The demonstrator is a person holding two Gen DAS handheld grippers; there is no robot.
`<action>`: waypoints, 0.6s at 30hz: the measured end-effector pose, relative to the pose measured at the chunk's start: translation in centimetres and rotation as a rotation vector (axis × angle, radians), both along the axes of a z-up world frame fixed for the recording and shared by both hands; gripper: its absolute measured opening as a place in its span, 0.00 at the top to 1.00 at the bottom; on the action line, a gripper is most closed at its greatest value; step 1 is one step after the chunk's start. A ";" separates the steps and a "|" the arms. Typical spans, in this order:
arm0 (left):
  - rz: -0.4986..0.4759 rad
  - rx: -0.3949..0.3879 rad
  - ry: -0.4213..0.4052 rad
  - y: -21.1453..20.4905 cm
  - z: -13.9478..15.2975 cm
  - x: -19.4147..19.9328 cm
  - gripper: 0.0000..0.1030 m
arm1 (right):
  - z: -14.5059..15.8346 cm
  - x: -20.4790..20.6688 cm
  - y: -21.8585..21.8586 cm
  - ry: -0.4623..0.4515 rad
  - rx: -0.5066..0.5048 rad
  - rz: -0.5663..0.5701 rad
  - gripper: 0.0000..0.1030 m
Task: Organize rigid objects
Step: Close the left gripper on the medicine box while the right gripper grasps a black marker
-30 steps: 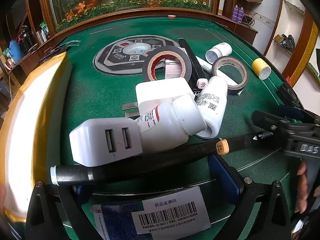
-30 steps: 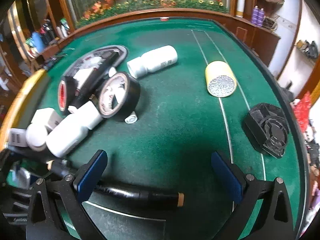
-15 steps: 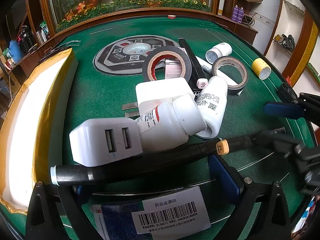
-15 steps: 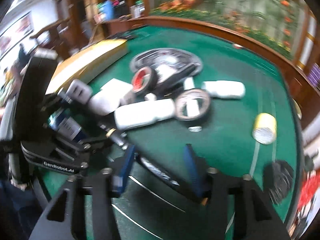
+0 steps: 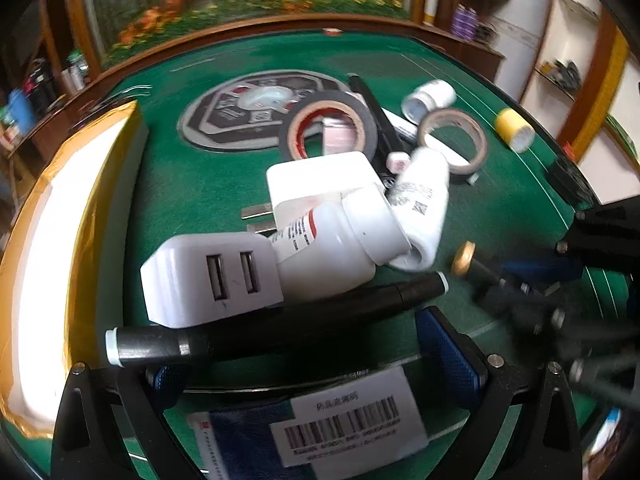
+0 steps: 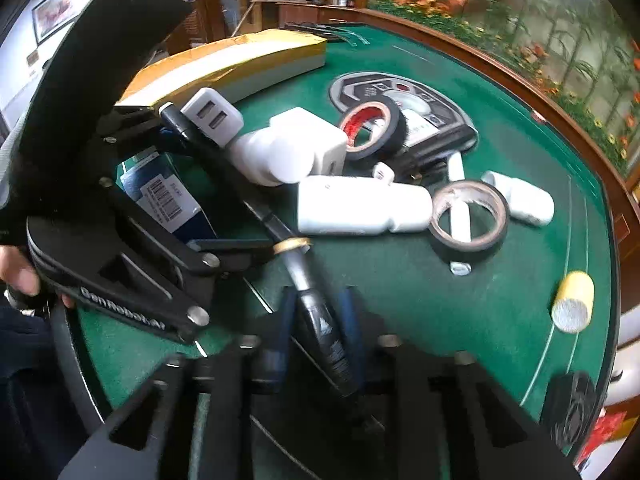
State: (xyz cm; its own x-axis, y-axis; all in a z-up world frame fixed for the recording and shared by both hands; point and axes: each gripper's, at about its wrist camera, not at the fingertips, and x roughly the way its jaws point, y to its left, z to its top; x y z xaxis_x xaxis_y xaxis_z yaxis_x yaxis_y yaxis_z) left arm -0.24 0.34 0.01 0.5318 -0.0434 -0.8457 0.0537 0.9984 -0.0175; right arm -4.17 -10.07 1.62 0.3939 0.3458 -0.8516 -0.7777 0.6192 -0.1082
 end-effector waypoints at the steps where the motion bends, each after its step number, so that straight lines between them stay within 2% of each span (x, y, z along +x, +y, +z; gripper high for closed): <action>1: -0.006 -0.014 -0.005 0.3 0.2 -0.2 0.01 | 0.1 -0.1 -0.4 0.003 0.009 -0.015 0.86; 4: -0.023 -0.042 -0.036 1.2 1.2 -1.3 0.01 | 0.9 -0.6 -2.4 0.016 0.086 -0.072 0.87; 7: -0.038 -0.049 -0.090 1.9 2.5 -2.2 0.01 | 2.3 -0.5 -4.7 0.048 0.226 -0.135 0.86; 11: -0.086 -0.074 -0.085 2.6 3.1 -2.9 0.03 | 4.1 0.7 -5.7 0.066 0.409 -0.192 0.86; 12: -0.087 -0.077 -0.091 2.9 3.2 -3.3 0.12 | 4.6 0.9 -5.6 0.058 0.446 -0.198 0.86; 13: -0.085 -0.078 -0.093 3.1 3.3 -3.7 0.25 | 4.9 1.2 -5.5 0.050 0.473 -0.203 0.86; 18: -0.135 -0.104 -0.087 3.7 3.4 -5.4 0.27 | 5.2 2.1 -5.1 0.066 0.573 -0.224 0.86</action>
